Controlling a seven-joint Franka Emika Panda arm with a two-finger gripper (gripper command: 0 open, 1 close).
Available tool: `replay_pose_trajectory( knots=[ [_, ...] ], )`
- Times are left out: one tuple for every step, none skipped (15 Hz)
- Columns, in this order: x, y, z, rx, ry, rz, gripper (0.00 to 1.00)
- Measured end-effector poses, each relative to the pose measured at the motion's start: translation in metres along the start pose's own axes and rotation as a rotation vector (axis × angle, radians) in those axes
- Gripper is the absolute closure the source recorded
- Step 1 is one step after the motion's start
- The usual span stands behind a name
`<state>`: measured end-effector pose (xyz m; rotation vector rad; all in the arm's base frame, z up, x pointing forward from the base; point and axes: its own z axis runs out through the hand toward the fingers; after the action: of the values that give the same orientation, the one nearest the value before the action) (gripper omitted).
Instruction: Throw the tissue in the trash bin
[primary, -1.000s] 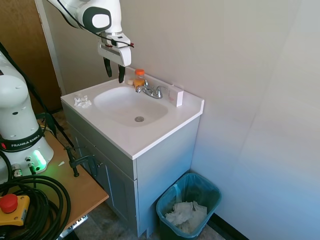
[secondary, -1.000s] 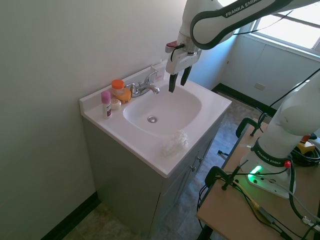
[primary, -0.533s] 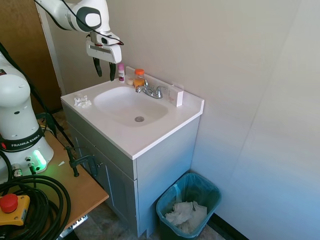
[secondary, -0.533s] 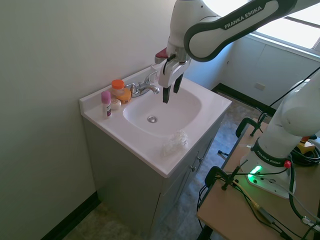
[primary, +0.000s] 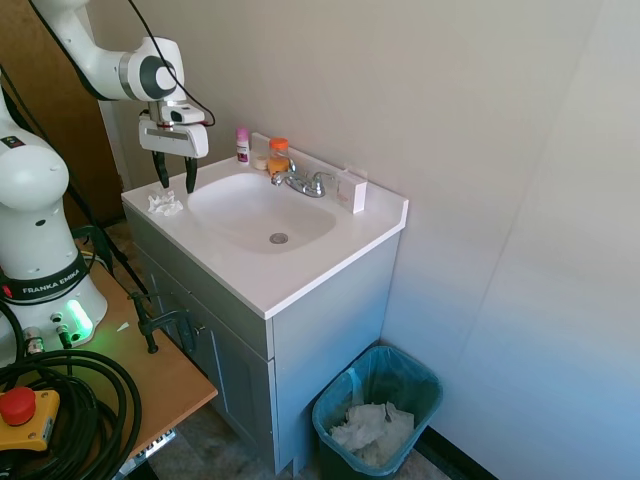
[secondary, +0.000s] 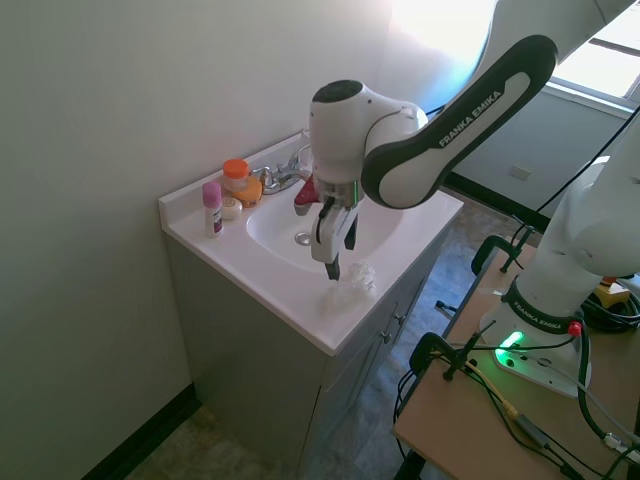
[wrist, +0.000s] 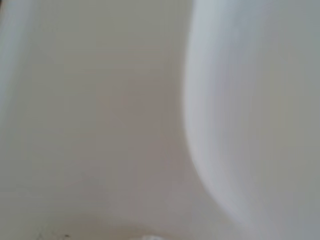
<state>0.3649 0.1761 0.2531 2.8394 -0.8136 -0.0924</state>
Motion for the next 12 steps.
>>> replay_pose_trajectory(
  knots=[
    [-0.005,0.001,0.008,-0.009,-0.006,0.000,0.00],
    [-0.009,0.003,0.015,-0.013,-0.010,0.002,0.00],
    [-0.012,0.006,0.019,-0.016,-0.012,0.004,1.00],
    [-0.012,0.008,0.021,-0.016,-0.014,0.006,1.00],
    [-0.013,0.009,0.024,-0.013,-0.014,0.014,1.00],
    [-0.014,0.010,0.025,-0.007,-0.012,0.021,1.00],
    [-0.014,0.010,0.025,-0.005,-0.011,0.026,1.00],
    [-0.014,0.010,0.025,-0.005,-0.012,0.033,1.00],
    [-0.014,0.010,0.025,-0.005,-0.010,0.045,1.00],
    [-0.014,0.009,0.025,-0.004,-0.009,0.060,1.00],
    [-0.014,0.008,0.025,-0.002,-0.009,0.072,1.00],
    [-0.014,0.008,0.025,0.000,-0.009,0.080,1.00]
  ],
)
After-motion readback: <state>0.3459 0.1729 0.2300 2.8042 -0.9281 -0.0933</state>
